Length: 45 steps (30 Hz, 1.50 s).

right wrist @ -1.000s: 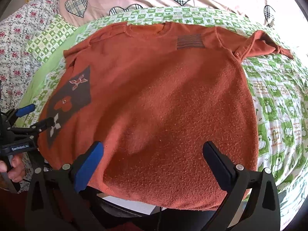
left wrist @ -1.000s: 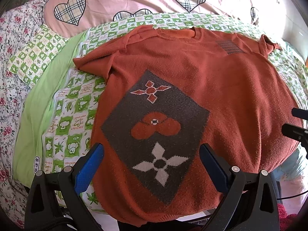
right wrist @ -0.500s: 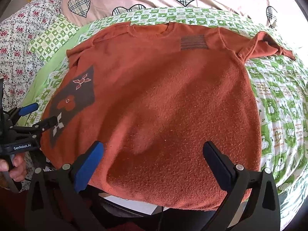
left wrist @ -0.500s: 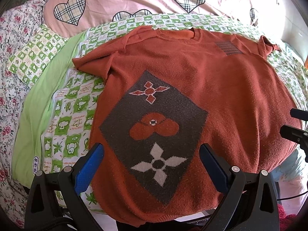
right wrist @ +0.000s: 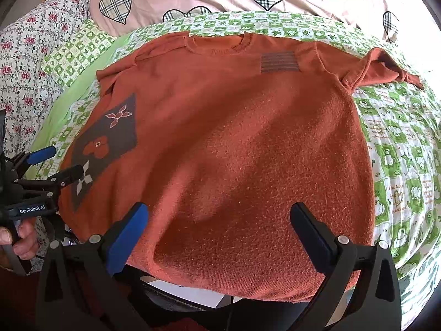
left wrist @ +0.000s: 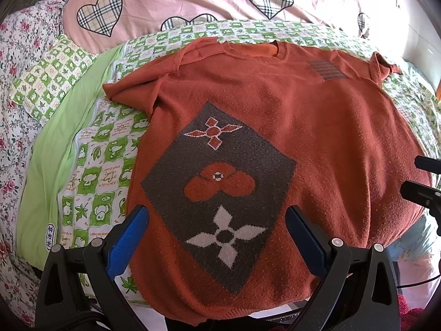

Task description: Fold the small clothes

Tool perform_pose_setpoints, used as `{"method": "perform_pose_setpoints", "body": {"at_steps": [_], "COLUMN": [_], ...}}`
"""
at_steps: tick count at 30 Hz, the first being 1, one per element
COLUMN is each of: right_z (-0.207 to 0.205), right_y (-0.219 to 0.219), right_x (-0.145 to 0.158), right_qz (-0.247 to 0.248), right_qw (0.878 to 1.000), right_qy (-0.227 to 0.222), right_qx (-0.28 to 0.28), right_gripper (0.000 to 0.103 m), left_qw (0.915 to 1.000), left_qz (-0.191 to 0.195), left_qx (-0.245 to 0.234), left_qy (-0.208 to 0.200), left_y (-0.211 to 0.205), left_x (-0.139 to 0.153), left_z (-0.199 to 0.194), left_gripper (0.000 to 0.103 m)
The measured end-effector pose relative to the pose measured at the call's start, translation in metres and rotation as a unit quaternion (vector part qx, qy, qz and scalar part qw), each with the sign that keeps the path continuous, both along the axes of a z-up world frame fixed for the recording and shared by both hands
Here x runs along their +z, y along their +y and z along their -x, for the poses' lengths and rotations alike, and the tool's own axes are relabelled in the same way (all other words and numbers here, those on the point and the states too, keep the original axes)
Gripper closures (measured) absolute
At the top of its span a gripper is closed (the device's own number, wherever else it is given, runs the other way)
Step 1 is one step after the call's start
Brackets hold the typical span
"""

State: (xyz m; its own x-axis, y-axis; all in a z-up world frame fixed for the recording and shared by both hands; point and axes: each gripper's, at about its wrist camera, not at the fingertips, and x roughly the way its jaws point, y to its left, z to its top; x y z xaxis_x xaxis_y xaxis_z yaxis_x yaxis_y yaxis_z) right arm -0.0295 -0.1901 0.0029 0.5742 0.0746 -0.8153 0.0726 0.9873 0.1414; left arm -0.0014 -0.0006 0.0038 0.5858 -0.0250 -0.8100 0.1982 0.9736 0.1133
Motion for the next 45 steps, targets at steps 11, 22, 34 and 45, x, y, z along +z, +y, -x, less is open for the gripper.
{"method": "perform_pose_setpoints", "body": {"at_steps": [11, 22, 34, 45], "right_z": [-0.002, -0.004, -0.007, -0.010], "right_y": [-0.002, -0.002, -0.003, -0.024], "right_x": [0.001, 0.001, -0.002, -0.003], "right_qz": [0.005, 0.011, 0.003, -0.017], "right_qw": [1.000, 1.000, 1.000, 0.999], "right_qy": [0.015, 0.019, 0.010, 0.020], "right_qx": [-0.002, -0.002, -0.002, -0.024], "right_gripper": [0.000, 0.000, 0.000, 0.000], "left_qw": [0.9999, 0.9998, 0.9999, 0.9999], "left_qz": [-0.015, -0.022, -0.002, 0.003], "left_qx": [0.000, -0.002, -0.007, -0.007], "left_qy": [0.001, -0.002, 0.007, 0.012], "left_y": [-0.002, -0.003, -0.006, -0.010], "left_x": [-0.001, -0.002, -0.006, -0.010], "left_z": [-0.002, -0.006, -0.011, -0.028], "left_gripper": [0.004, 0.004, 0.004, 0.004]}}
